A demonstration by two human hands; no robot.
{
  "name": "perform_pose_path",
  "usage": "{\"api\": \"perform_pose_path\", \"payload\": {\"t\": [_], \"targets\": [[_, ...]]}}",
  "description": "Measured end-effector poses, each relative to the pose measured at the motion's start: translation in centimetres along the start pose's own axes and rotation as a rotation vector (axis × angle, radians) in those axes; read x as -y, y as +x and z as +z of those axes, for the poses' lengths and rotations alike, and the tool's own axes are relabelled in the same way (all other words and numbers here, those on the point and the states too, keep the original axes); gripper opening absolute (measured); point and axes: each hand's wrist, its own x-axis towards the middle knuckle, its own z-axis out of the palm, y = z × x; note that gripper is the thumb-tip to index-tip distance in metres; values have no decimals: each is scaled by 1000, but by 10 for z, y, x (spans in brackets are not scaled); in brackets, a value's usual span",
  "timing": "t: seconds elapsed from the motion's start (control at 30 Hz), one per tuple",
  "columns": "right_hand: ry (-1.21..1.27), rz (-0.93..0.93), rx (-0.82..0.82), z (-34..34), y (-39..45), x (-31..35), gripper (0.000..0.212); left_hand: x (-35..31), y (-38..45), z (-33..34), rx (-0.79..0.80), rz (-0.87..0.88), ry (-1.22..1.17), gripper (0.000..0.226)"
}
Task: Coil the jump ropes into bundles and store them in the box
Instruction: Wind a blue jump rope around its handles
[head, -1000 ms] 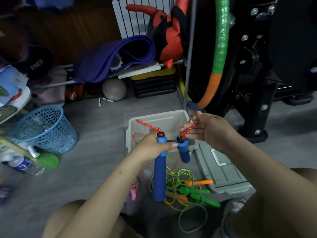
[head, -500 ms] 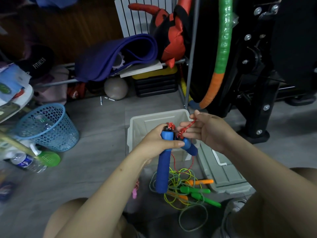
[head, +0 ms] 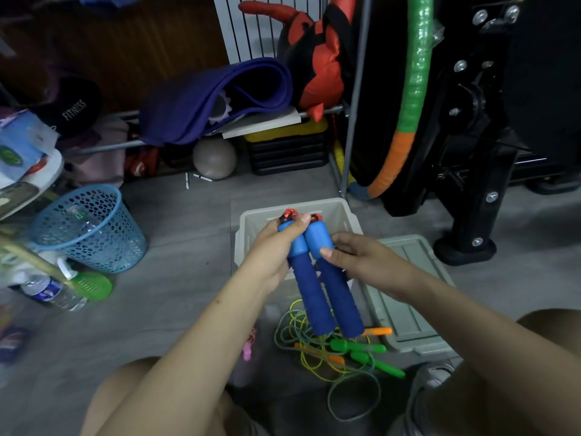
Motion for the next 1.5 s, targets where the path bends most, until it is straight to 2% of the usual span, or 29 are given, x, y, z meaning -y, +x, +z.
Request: {"api": "perform_pose_path", "payload": {"t": [0.13, 0.27, 0.37, 0.43, 0.5, 0.6, 0.7, 0.8, 0.83, 0.9, 0.93, 1.03, 1.17, 1.27, 1.37, 1.5], "targets": [[90, -13, -128, 5, 4, -4, 19, -3, 1, 2, 65, -113, -164, 12], [279, 21, -122, 4, 6, -4, 28, -4, -3, 2, 139, 13, -135, 15], [379, 42, -102, 4, 4, -2, 46, -2, -7, 4, 194, 41, -90, 16], [416, 56, -64, 4, 2, -1, 55, 0, -9, 8, 179, 34, -59, 23], [445, 62, -39, 4, 3, -2, 54, 0, -9, 12, 126, 6, -84, 42], [479, 63, -25, 3, 4, -1, 57, 0, -9, 15, 101, -28, -158, 44], [501, 59, -15, 5, 4, 1, 54, 2, -6, 14, 66, -61, -182, 54], [548, 54, -82, 6, 7, 2, 38, 1, -8, 12, 85, -58, -125, 43], [580, 45, -116, 5, 8, 4, 30, 1, -8, 9, 116, -55, -25, 49], [650, 19, -163, 2, 10, 6, 25, 4, -12, 3, 225, -114, 220, 77], [676, 3, -171, 0, 11, 6, 25, 7, -15, 2, 289, -163, 300, 76], [647, 8, -189, -1, 13, 5, 31, 17, -19, 4, 336, -190, 366, 34], [548, 11, -232, -11, 13, 14, 44, 15, -19, 3, 389, -127, 338, 17], [695, -1, -214, -19, 14, 17, 53, 11, -22, 1, 447, -146, 369, 11], [677, 53, -205, -16, 13, 14, 58, 10, -25, 2, 462, -148, 349, 12], [678, 59, -212, -14, 12, 12, 48, 10, -25, 1, 459, -141, 384, 15]]}}
